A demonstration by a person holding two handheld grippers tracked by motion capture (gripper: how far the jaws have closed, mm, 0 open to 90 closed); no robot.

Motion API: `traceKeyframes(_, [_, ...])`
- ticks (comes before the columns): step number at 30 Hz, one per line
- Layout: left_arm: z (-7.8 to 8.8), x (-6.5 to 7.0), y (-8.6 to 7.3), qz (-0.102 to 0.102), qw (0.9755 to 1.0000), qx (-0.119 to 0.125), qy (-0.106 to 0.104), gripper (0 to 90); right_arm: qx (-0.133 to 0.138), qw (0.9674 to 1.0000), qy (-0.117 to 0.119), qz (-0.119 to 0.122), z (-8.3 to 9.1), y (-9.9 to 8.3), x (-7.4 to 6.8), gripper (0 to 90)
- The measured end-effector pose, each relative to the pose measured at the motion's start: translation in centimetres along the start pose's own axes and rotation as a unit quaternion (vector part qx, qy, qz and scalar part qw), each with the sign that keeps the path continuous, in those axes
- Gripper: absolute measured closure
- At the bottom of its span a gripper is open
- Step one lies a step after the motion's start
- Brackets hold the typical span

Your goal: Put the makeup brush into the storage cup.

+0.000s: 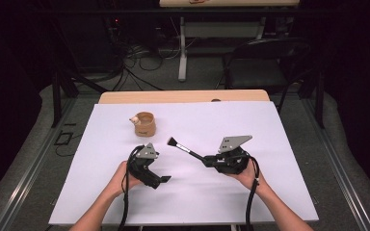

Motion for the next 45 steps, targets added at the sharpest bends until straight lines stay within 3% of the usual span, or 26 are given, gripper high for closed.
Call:
traceKeyframes(16, [-0.7, -0.2, 1.4, 0.017, 0.9993, 0.031, 0.008, 0.0, 0.045, 0.9987, -0.018, -0.017, -0.2, 0.7, -0.3, 79.6])
traceKeyframes(21, [-0.8, -0.4, 1.9, 0.022, 0.9985, 0.046, 0.022, 0.0, 0.061, 0.9975, -0.025, -0.024, -0.2, 0.8, -0.2, 79.6])
traceKeyframes(33, [-0.7, -0.5, 2.9, 0.044, 0.9958, 0.079, 0.012, 0.3, 0.078, 0.9963, -0.026, -0.025, -0.6, 0.8, -0.4, 79.6])
traceKeyframes(38, [-0.3, -0.6, 3.7, 0.057, 0.9928, 0.105, 0.003, 2.4, 0.079, 0.9963, -0.022, -0.027, -0.8, 0.8, -0.3, 79.6])
traceKeyframes(41, [0.1, -0.7, 4.6, 0.078, 0.988, 0.133, -0.006, 4.0, 0.079, 0.9963, -0.021, -0.028, -1.1, 0.8, -0.4, 79.6])
traceKeyframes(45, [0.3, -0.7, 5.3, 0.081, 0.9852, 0.15, -0.008, 8.2, 0.08, 0.9963, -0.021, -0.025, -1.3, 0.9, -0.5, 79.6])
Point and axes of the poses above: each handheld gripper's, and its own axes: z roughly backward along the jaws, y roughly out of its top, x roughly to its right, the point moved 8 cm from there along -z, roughly forward along the jaws, and after that the axes turned 6 degrees about -z, right-handed, at the moved point
